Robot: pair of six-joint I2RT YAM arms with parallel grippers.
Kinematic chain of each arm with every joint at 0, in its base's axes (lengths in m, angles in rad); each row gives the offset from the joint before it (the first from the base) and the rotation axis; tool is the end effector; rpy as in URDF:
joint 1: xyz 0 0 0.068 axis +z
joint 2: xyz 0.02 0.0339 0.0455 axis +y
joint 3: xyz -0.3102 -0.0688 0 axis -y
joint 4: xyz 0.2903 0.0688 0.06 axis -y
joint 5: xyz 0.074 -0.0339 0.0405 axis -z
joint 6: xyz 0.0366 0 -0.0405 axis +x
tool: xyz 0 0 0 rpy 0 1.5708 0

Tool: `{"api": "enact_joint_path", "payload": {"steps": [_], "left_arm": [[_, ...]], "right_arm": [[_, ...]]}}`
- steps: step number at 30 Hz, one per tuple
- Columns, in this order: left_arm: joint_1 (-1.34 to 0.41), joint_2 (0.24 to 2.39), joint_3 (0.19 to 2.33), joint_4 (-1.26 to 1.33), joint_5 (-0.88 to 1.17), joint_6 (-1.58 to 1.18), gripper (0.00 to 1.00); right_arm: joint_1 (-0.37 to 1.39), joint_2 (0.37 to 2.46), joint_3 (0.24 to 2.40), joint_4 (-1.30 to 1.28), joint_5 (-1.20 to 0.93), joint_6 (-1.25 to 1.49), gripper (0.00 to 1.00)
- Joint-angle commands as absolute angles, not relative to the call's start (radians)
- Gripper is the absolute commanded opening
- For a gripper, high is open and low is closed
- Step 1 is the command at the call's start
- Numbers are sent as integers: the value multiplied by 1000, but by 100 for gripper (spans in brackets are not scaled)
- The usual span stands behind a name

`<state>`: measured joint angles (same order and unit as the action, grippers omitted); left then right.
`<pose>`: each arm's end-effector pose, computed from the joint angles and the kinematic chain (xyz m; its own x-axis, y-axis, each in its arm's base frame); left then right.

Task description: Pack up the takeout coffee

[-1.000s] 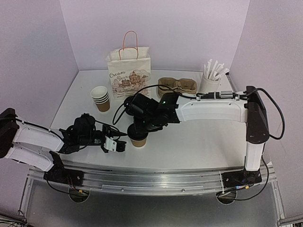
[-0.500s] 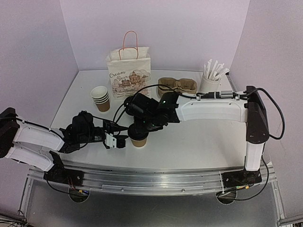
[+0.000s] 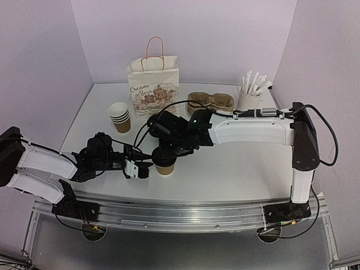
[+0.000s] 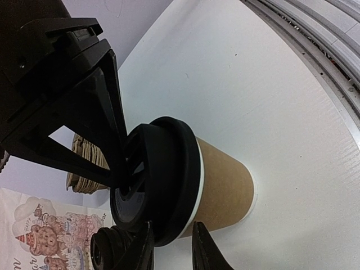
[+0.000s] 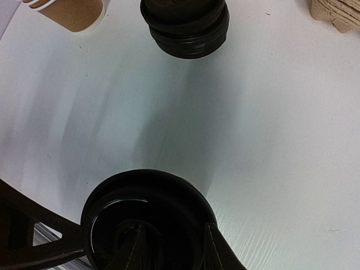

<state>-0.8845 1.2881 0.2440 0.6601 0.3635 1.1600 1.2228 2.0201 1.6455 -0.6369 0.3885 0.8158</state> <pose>0.1367 -0.1874 0.1501 0.7596 0.4249 -0.4924 0.5898 -0.1310 0.7968 0.1849 0.4691 0.2511 -0.7818 -0.1786 -0.5974 -0.3387 0.9261 0.1664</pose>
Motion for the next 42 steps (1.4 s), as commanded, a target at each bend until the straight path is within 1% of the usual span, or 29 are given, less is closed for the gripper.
{"api": "enact_joint_path", "payload": {"steps": [1, 7, 13, 23, 35, 42], "left_arm": [[-884, 1313, 283, 606, 393, 1183, 23], [-882, 1334, 311, 533, 394, 1223, 22], [-882, 1345, 279, 430, 410, 1312, 12], [-882, 1361, 264, 325, 439, 1416, 13], [-882, 1399, 266, 263, 462, 1428, 14], [-882, 1416, 256, 266, 478, 1411, 14]], "right_arm": [[1227, 2048, 1665, -665, 377, 808, 31], [1228, 2056, 1674, -665, 368, 804, 31], [1228, 2066, 1674, -665, 355, 818, 30], [1228, 2049, 1619, -657, 359, 863, 29], [1238, 2014, 1431, -541, 374, 938, 28], [1240, 2023, 1445, -533, 366, 895, 28]]}}
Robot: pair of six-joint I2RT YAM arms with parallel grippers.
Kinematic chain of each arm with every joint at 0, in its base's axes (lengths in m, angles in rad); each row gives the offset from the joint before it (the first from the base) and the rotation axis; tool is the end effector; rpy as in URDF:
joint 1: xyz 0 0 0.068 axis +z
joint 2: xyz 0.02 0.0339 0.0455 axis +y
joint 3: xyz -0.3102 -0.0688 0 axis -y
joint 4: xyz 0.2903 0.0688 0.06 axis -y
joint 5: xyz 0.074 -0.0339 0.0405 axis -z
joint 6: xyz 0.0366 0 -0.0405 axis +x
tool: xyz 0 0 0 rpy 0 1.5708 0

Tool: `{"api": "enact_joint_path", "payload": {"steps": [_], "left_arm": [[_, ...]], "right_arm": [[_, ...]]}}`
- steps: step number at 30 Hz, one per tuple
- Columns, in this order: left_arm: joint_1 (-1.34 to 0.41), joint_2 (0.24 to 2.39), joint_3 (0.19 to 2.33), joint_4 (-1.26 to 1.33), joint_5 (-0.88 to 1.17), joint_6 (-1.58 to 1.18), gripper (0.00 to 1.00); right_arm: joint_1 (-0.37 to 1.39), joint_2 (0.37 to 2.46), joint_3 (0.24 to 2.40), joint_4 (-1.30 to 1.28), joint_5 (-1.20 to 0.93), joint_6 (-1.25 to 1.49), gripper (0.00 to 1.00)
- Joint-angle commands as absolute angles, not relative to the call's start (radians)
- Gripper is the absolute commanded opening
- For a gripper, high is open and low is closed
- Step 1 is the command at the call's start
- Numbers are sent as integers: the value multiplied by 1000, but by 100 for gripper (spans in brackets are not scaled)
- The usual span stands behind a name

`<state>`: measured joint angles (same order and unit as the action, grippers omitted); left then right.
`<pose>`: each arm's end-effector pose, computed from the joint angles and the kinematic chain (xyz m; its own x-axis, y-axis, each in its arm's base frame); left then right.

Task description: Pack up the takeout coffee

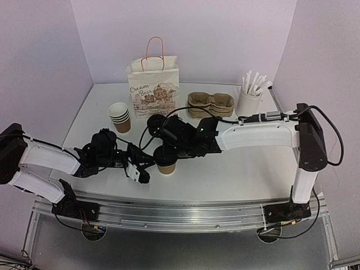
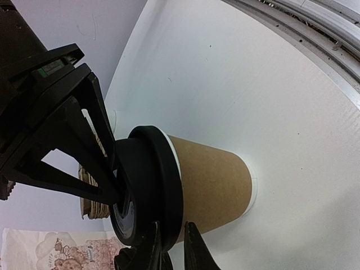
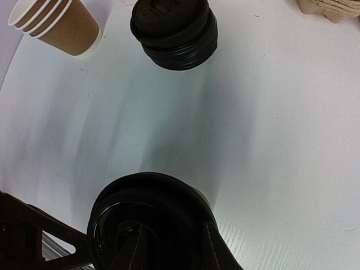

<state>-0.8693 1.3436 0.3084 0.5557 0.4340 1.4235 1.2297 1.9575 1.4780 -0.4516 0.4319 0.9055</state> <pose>0.1464 -0.1971 0.1472 0.8800 0.3490 -0.3221 0.4316 -0.3045 0.8491 0.1771 0.4531 0.2341 -0.7732 -0.0424 -0.6327 -0.2656 0.9277 0.2623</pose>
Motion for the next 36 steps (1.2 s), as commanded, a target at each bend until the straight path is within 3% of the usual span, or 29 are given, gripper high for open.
{"api": "enact_joint_path", "payload": {"steps": [1, 6, 11, 22, 31, 36], "left_arm": [[-882, 1408, 257, 273, 473, 1406, 14], [-882, 1361, 294, 273, 443, 1380, 17], [-885, 1289, 327, 270, 448, 1317, 30], [-887, 1201, 347, 282, 439, 1262, 36], [-887, 1161, 400, 270, 427, 1192, 46], [-887, 1113, 420, 194, 456, 1164, 51]], "right_arm": [[1240, 2021, 1458, -533, 367, 878, 28], [1238, 2002, 1508, -532, 381, 800, 29], [1225, 1993, 1545, -532, 400, 730, 31], [1192, 2011, 1616, -532, 360, 653, 34], [1148, 2019, 1644, -532, 285, 617, 43], [1129, 2021, 1714, -536, 213, 565, 54]]}}
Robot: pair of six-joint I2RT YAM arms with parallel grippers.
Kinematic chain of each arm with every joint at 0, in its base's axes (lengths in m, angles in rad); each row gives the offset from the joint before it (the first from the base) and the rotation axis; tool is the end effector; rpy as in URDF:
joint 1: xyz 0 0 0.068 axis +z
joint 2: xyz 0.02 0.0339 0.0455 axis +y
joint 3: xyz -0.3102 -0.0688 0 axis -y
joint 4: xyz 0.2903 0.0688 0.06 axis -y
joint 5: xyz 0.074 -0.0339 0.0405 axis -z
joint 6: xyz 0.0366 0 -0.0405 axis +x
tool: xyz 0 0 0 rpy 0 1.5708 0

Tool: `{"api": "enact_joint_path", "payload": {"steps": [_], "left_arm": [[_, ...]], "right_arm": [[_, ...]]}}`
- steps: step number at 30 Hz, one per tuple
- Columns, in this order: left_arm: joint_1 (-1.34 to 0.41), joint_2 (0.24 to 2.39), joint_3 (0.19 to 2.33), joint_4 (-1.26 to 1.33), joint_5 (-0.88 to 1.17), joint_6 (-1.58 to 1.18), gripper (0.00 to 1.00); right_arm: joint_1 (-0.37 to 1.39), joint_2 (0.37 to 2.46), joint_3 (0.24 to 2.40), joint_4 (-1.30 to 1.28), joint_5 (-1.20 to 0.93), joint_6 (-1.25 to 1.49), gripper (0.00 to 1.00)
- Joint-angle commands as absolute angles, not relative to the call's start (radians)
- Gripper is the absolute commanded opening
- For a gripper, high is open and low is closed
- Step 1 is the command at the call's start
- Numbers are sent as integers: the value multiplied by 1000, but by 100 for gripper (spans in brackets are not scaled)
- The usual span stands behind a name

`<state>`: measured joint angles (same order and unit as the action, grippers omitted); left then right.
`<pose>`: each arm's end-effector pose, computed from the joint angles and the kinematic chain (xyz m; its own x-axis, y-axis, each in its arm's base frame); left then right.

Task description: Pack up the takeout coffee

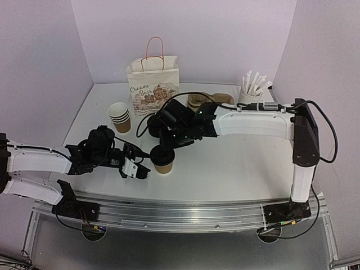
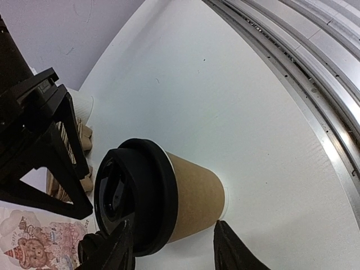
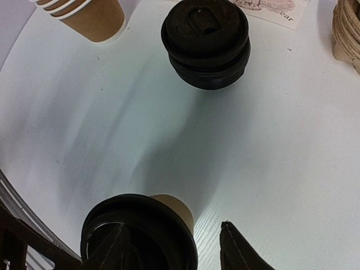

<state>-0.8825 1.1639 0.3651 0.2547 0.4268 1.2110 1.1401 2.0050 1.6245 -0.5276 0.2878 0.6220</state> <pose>0.1373 -0.1908 0.1767 0.7528 0.4259 -0.5018 0.6345 -0.2669 0.7254 0.2221 0.4586 0.2568 -0.7327 -0.2565 -0.6304 -0.4571 0.8717 0.1766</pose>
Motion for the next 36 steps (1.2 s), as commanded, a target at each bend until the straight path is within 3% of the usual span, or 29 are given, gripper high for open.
{"api": "enact_joint_path", "payload": {"steps": [1, 6, 9, 12, 16, 21, 29, 36], "left_arm": [[-887, 1104, 422, 184, 460, 1158, 52], [-886, 1111, 472, 149, 396, 1032, 73], [-882, 1131, 498, 165, 342, 975, 87], [-876, 1148, 512, 168, 354, 959, 94], [-863, 1202, 544, 120, 392, 954, 96], [-832, 1262, 541, 151, 475, 1026, 88], [-813, 1335, 577, 114, 599, 1165, 82], [-813, 1351, 606, 61, 636, 1191, 81]], "right_arm": [[1126, 2019, 1728, -540, 200, 561, 58], [1110, 1941, 1702, -548, 143, 631, 73], [1106, 1865, 1629, -547, 113, 706, 91], [1101, 1800, 1549, -547, 65, 785, 92], [1100, 1729, 1437, -538, 22, 884, 84], [1095, 1643, 1272, -410, -19, 1011, 76], [1094, 1692, 1137, -191, -137, 1105, 52], [1092, 1756, 1134, -125, -180, 1116, 49]]}}
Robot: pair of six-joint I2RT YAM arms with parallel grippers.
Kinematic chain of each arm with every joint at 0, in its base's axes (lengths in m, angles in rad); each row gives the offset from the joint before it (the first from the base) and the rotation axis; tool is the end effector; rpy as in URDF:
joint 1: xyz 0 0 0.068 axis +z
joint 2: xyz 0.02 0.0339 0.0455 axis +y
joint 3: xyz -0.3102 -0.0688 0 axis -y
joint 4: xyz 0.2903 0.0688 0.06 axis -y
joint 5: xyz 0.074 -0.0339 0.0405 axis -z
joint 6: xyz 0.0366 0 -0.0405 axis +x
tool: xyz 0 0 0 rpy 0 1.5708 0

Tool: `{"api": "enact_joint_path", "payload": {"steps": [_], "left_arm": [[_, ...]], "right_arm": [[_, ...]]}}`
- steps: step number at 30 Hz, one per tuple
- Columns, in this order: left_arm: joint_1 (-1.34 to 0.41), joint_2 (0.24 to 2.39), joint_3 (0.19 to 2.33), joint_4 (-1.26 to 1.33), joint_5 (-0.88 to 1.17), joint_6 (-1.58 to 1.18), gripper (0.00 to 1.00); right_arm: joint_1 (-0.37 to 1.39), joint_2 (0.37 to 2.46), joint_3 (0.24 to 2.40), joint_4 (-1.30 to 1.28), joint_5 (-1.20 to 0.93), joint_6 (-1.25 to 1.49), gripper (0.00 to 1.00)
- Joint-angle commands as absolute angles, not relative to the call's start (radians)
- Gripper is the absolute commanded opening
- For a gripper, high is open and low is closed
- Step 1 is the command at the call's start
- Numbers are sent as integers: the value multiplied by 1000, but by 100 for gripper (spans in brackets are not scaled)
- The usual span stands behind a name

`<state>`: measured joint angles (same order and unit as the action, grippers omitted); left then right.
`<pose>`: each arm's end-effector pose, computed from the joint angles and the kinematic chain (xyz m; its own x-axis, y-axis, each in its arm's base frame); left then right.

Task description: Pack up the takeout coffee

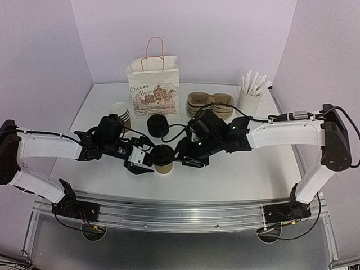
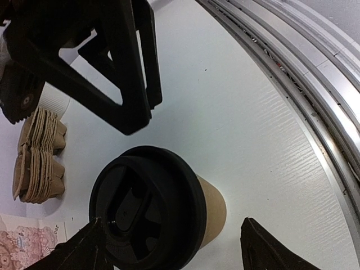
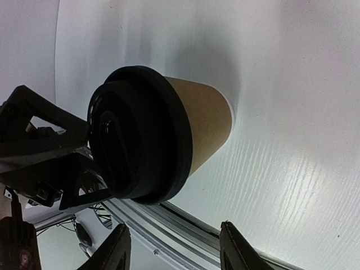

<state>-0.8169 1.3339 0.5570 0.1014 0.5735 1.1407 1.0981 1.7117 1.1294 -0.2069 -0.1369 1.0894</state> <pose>0.1758 -0.2163 0.1888 0.6416 0.4321 -0.6338 0.7652 -0.3033 0.5679 0.1853 0.3733 0.2328 -0.9702 0.0313 -0.2403 -0.1422 0.7293 0.6692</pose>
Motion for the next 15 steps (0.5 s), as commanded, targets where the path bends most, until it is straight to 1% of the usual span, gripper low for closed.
{"api": "enact_joint_path", "payload": {"steps": [1, 4, 7, 15], "left_arm": [[-813, 1357, 606, 59, 643, 1195, 79], [-813, 1377, 608, 59, 655, 1189, 76], [-813, 1393, 605, 60, 655, 1184, 74], [-815, 1416, 598, 61, 655, 1176, 67]], "right_arm": [[1090, 1760, 1134, -124, -182, 1114, 48], [1083, 1761, 1126, -124, -181, 1111, 46], [1073, 1756, 1114, -123, -177, 1108, 43], [1057, 1778, 1108, -120, -179, 1104, 41]]}}
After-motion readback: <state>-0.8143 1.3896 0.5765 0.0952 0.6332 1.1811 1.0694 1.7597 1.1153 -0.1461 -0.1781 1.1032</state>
